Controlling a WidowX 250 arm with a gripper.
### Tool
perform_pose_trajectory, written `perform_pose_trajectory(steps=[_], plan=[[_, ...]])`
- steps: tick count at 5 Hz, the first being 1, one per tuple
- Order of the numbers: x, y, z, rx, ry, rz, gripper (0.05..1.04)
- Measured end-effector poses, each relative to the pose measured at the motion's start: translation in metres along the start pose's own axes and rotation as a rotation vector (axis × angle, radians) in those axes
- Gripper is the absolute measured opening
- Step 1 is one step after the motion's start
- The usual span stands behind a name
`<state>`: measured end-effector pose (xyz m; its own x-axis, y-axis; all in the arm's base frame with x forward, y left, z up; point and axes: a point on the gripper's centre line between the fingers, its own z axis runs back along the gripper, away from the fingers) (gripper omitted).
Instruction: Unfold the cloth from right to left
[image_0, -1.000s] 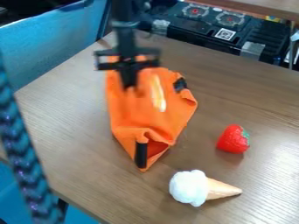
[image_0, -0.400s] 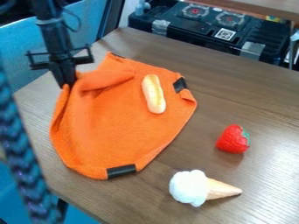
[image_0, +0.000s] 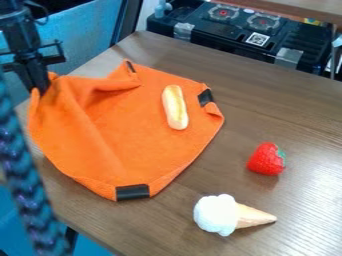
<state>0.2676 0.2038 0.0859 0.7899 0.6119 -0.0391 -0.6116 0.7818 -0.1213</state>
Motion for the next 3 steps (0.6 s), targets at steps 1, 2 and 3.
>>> perform_pose_trajectory(steps=[1,2,3], plan=[[-0.004,0.023,-0.005,0.015,-0.005,0.017,0.059],[-0.005,0.04,-0.005,0.022,-0.004,0.087,0.059],[-0.015,0.054,-0.013,0.007,0.047,0.171,0.059]])
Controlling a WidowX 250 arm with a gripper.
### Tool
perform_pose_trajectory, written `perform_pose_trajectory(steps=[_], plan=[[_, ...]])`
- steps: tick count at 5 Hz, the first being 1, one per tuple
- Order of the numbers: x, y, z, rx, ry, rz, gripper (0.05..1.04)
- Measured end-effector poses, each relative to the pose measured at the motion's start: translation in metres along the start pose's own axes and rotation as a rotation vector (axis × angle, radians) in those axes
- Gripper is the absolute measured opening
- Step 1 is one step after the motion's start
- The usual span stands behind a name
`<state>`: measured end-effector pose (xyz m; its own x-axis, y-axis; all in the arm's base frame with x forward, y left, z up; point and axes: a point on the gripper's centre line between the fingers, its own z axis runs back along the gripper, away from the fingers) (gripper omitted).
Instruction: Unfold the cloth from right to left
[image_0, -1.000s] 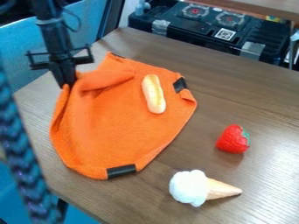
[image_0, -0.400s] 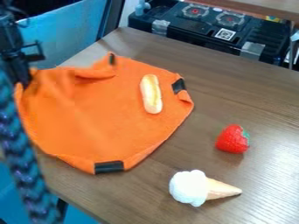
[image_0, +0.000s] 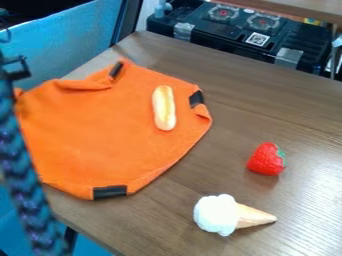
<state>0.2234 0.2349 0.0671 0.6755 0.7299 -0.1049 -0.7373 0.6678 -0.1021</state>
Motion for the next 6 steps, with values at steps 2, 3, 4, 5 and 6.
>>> perform_pose_trajectory(steps=[2,3,4,5,6], plan=[[-0.017,0.017,-0.004,-0.036,0.078,0.06,0.059],[-0.017,0.02,-0.004,-0.021,0.076,0.067,0.074],[-0.017,0.022,-0.009,0.044,0.011,-0.009,0.216],[-0.017,0.02,0.0,0.099,-0.052,-0.053,0.5],[-0.016,0.024,0.009,0.14,-0.112,-0.038,0.773]])
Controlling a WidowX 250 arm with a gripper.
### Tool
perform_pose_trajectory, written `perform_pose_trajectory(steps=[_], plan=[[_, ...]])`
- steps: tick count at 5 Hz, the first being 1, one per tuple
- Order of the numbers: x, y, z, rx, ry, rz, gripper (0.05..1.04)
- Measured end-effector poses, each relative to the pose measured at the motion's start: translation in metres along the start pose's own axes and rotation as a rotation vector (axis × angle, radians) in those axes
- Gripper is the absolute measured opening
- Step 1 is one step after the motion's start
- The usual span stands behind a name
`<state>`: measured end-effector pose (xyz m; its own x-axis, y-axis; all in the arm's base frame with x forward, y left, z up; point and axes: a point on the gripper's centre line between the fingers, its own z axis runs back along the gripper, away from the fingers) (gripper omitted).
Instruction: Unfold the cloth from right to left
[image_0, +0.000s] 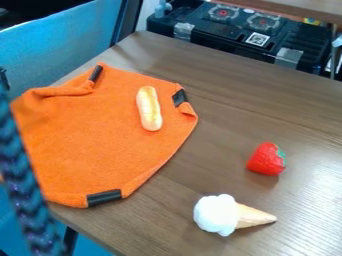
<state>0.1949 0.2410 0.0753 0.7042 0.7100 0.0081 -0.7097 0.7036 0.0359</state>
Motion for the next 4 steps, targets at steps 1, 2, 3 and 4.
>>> perform_pose_trajectory(steps=[1,2,3,4], plan=[[0.002,0.003,0.013,0.018,-0.018,0.029,0.993],[0.007,0.005,0.028,0.024,-0.024,0.073,1.0],[0.004,-0.009,0.046,0.009,0.023,0.009,0.999],[0.001,-0.045,0.07,-0.016,0.077,-0.024,0.999]])
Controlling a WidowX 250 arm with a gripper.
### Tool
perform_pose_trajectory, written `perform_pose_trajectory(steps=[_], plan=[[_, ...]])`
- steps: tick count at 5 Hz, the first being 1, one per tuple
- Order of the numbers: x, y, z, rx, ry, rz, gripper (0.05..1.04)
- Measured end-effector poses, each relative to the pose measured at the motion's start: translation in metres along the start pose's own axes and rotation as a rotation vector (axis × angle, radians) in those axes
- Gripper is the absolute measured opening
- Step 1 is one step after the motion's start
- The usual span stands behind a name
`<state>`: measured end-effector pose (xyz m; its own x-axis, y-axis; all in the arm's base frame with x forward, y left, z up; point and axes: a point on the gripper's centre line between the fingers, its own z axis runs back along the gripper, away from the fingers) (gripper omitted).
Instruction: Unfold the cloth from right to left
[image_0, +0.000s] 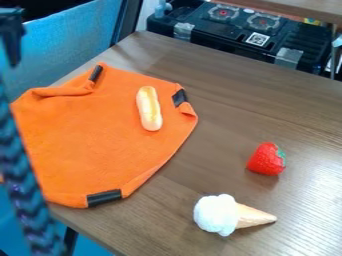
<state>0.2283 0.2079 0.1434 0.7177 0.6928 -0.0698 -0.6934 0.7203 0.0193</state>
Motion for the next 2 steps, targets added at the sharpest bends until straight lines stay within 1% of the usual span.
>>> perform_pose_trajectory(steps=[1,2], plan=[[-0.005,-0.037,0.0,0.009,0.013,-0.059,0.999],[-0.008,-0.058,-0.017,-0.038,-0.041,-0.124,0.999]])
